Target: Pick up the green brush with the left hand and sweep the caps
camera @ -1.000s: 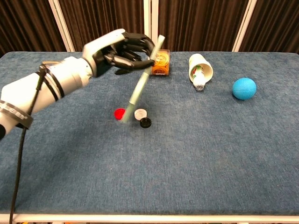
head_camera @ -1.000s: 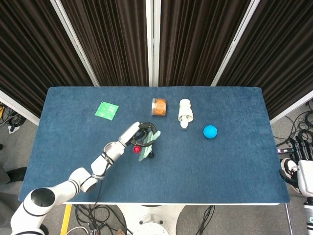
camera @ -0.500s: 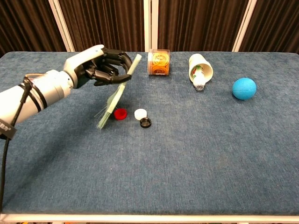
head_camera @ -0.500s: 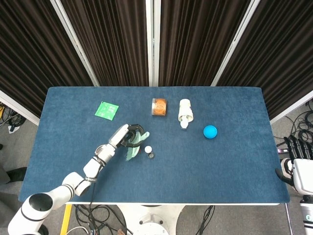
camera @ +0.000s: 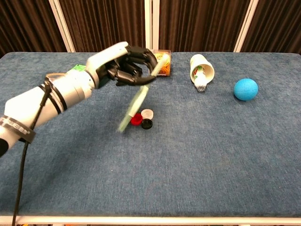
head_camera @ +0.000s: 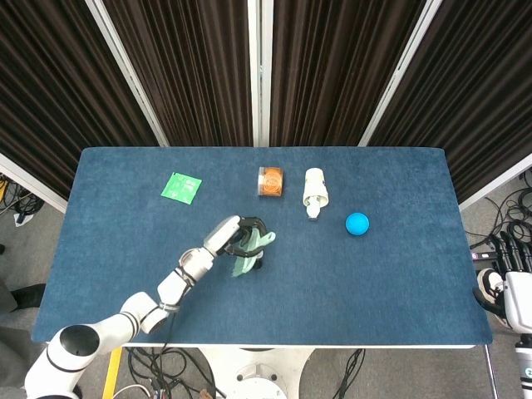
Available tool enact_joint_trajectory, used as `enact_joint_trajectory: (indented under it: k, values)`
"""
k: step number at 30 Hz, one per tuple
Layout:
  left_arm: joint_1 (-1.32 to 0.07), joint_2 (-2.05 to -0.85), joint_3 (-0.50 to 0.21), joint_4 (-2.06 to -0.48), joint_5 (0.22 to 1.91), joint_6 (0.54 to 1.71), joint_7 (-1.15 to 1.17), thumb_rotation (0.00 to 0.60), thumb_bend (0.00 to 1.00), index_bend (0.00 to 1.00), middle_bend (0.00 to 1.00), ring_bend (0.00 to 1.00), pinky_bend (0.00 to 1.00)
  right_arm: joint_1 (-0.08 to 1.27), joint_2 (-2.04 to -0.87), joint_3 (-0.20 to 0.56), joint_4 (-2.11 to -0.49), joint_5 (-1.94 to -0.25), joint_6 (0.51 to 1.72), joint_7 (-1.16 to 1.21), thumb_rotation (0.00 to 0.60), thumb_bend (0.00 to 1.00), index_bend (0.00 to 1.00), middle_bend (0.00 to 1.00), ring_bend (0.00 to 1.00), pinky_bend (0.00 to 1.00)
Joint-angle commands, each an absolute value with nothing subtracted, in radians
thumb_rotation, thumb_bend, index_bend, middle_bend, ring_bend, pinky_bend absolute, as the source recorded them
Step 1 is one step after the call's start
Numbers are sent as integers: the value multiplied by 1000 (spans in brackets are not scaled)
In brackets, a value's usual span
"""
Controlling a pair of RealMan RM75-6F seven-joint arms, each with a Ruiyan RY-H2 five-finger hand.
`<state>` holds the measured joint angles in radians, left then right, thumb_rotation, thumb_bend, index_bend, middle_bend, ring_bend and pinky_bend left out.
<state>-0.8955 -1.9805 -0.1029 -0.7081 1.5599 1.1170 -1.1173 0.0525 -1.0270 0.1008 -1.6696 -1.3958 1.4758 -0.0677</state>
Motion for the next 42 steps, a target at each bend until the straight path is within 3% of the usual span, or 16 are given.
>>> enact_joint_trajectory:
  k: [1,6,12,16,20,23,26,34,42]
  values:
    - [-865,-1922,-118,-703,1536,1138,-1032,600,495,568,613,769,931,57,-1028,102,-1662,-1398,1469,-60,600,115,0,25,0,0]
    - [-799,-1777,-76,-715,1506,1080,-666,600,489,568,602,744,895,71,-1040,102,-1640,-1407,1451,-41,600,115,0,25,0,0]
    - [-732,-1665,-53,-880,1422,984,-257,600,490,550,565,672,865,82,-1053,101,-1620,-1417,1437,-23,600,116,0,25,0,0]
    - [-741,-1612,-56,-1008,1332,847,-74,600,453,406,462,542,774,83,-1057,99,-1613,-1415,1432,-21,600,116,0,25,0,0]
    - [-734,-1595,-92,-1107,1239,812,5,600,261,201,294,316,564,83,-1057,98,-1605,-1402,1421,-7,600,116,0,25,0,0]
    - [-701,-1573,-113,-1156,1215,863,-2,600,209,144,228,226,451,88,-1057,100,-1596,-1391,1404,7,600,116,0,25,0,0]
    - [-637,-1533,-129,-1191,1208,964,-41,600,204,136,218,208,391,99,-1061,104,-1578,-1382,1382,24,600,116,0,22,0,0]
    - [-382,-1398,-114,-1277,1104,1255,29,600,204,136,218,207,340,131,-1099,102,-1502,-1451,1375,130,600,121,0,26,0,0]
    - [-167,-1313,-19,-1478,1164,1512,97,600,201,163,218,208,308,138,-1124,89,-1501,-1507,1408,132,600,123,0,30,0,0]
